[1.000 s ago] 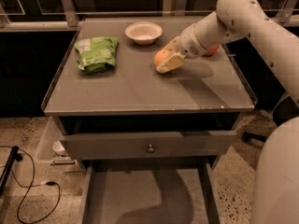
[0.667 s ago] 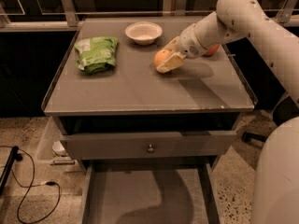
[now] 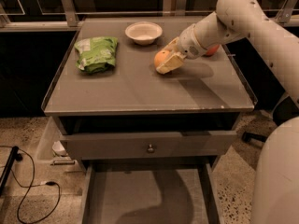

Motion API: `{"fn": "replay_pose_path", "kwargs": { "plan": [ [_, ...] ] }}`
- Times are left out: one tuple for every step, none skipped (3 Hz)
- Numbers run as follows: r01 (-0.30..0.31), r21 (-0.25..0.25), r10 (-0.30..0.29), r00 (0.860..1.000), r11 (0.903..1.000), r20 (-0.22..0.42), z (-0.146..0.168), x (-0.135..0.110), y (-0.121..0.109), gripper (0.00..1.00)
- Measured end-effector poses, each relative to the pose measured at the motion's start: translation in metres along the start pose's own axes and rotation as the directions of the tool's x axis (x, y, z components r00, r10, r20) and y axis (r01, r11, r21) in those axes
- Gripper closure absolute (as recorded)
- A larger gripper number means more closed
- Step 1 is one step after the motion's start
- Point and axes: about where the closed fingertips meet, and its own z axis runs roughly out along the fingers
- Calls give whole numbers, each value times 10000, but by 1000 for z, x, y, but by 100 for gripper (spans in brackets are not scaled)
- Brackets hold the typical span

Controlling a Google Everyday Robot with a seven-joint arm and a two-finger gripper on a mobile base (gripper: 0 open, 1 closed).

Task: Place orange into middle drawer

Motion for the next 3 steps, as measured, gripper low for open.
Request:
{"fn": "replay_pose_path", "kwargs": {
  "plan": [
    [259,118,-261,9995,9996,201,-16,-3,17,100],
    [551,422,-577,9964,9976,629,-48,-5,41,100],
    [908,854,-978,9918,9922,821,-84,-3,67,100]
  ]
}}
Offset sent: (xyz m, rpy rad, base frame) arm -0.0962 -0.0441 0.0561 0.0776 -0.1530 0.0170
